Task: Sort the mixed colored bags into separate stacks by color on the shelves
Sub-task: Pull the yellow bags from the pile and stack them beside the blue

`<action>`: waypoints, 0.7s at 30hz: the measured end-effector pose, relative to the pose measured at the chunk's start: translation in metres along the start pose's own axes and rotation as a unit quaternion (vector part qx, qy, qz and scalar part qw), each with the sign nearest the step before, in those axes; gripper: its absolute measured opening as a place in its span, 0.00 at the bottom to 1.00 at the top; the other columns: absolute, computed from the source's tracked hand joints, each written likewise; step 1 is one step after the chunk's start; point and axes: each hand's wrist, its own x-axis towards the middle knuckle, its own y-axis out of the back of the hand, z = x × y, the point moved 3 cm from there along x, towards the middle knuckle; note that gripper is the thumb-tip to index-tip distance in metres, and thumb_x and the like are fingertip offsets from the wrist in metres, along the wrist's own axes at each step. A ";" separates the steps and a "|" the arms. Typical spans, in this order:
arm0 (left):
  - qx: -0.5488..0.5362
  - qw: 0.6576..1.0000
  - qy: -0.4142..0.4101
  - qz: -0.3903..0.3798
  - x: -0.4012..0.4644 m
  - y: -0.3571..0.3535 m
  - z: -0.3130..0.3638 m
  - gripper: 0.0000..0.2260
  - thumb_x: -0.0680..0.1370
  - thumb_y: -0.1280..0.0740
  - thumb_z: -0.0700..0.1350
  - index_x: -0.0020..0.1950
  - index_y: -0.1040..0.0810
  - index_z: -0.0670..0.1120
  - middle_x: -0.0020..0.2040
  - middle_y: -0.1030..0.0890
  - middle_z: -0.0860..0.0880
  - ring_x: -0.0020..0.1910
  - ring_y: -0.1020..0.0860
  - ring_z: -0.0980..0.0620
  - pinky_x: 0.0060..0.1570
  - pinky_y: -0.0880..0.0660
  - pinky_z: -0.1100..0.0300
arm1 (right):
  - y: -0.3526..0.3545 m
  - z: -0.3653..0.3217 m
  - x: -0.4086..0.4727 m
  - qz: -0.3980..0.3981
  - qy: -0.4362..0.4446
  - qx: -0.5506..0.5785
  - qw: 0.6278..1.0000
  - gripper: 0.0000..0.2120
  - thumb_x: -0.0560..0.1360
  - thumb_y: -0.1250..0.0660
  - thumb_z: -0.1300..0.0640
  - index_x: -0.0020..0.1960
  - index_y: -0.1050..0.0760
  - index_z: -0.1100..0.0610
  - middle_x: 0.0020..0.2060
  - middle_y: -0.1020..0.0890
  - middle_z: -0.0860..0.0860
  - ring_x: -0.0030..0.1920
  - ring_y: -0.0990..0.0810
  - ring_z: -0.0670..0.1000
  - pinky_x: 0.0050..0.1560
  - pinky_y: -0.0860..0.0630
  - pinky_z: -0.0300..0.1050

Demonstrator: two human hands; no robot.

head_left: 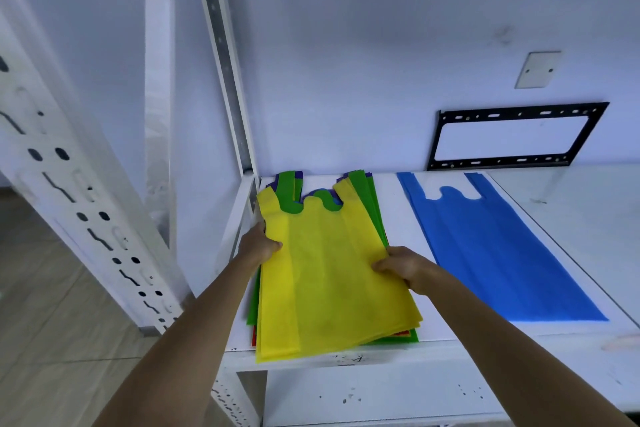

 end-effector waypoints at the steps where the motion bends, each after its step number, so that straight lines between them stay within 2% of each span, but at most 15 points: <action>1: 0.035 0.999 -0.020 0.018 -0.003 -0.001 0.002 0.27 0.74 0.29 0.43 0.72 0.33 0.43 0.67 0.25 0.41 0.64 0.26 0.40 0.61 0.26 0.49 | -0.001 0.001 -0.001 0.001 0.007 0.005 1.000 0.26 0.76 0.33 0.61 0.72 0.35 0.61 0.64 0.25 0.60 0.62 0.25 0.62 0.64 0.28 0.58; 4: 0.041 0.998 -0.036 0.040 -0.007 -0.004 0.004 0.21 0.76 0.32 0.44 0.68 0.29 0.41 0.64 0.23 0.40 0.61 0.25 0.40 0.58 0.26 0.51 | -0.005 0.002 -0.005 -0.006 0.013 0.037 0.999 0.24 0.76 0.33 0.62 0.70 0.33 0.62 0.63 0.24 0.60 0.59 0.24 0.61 0.63 0.27 0.57; 7: -0.102 0.994 0.040 -0.007 -0.003 -0.005 -0.001 0.19 0.77 0.34 0.43 0.67 0.29 0.39 0.64 0.24 0.38 0.60 0.24 0.39 0.61 0.26 0.46 | -0.009 0.005 -0.009 -0.049 0.004 0.091 0.995 0.20 0.76 0.33 0.62 0.66 0.31 0.61 0.56 0.22 0.57 0.52 0.22 0.57 0.59 0.27 0.56; 10: -0.214 0.970 0.093 -0.070 -0.006 -0.007 0.002 0.20 0.80 0.37 0.41 0.72 0.33 0.38 0.67 0.26 0.37 0.64 0.25 0.38 0.61 0.27 0.46 | -0.010 0.010 -0.012 -0.075 0.001 0.100 0.992 0.23 0.75 0.32 0.62 0.68 0.32 0.60 0.57 0.23 0.57 0.56 0.23 0.59 0.61 0.28 0.57; 13: -0.223 0.966 0.066 -0.113 -0.011 -0.004 0.012 0.21 0.81 0.39 0.39 0.74 0.36 0.42 0.69 0.28 0.40 0.65 0.26 0.39 0.59 0.27 0.47 | -0.004 0.010 -0.015 -0.051 0.002 0.102 0.993 0.21 0.75 0.33 0.63 0.67 0.31 0.61 0.54 0.23 0.56 0.52 0.23 0.57 0.57 0.28 0.56; 15: -0.227 0.967 0.041 -0.109 -0.013 0.005 0.022 0.23 0.81 0.40 0.39 0.76 0.39 0.46 0.70 0.29 0.41 0.65 0.26 0.38 0.58 0.27 0.45 | 0.002 0.010 -0.018 -0.052 0.004 0.110 0.993 0.20 0.76 0.33 0.63 0.67 0.30 0.61 0.52 0.22 0.56 0.49 0.23 0.56 0.55 0.28 0.54; 17: -0.225 0.969 0.019 -0.100 -0.017 0.012 0.035 0.23 0.82 0.40 0.39 0.76 0.39 0.47 0.70 0.29 0.41 0.61 0.25 0.39 0.59 0.26 0.44 | 0.008 0.008 -0.021 -0.066 0.015 0.124 0.990 0.19 0.76 0.34 0.62 0.67 0.30 0.60 0.51 0.21 0.55 0.47 0.22 0.55 0.55 0.28 0.54; 20: -0.239 0.967 -0.018 -0.084 -0.035 0.015 0.064 0.20 0.82 0.42 0.39 0.74 0.36 0.45 0.68 0.27 0.42 0.50 0.23 0.45 0.55 0.28 0.49 | 0.021 0.004 -0.029 -0.092 0.040 0.158 0.982 0.16 0.77 0.34 0.62 0.64 0.29 0.58 0.48 0.21 0.53 0.46 0.22 0.54 0.55 0.28 0.54; 21: -0.246 0.966 -0.028 -0.078 -0.041 0.014 0.074 0.19 0.82 0.42 0.39 0.74 0.35 0.45 0.68 0.27 0.42 0.50 0.23 0.45 0.54 0.28 0.50 | 0.026 0.003 -0.031 -0.099 0.049 0.167 0.980 0.17 0.77 0.34 0.62 0.65 0.29 0.58 0.48 0.20 0.53 0.47 0.21 0.55 0.55 0.28 0.55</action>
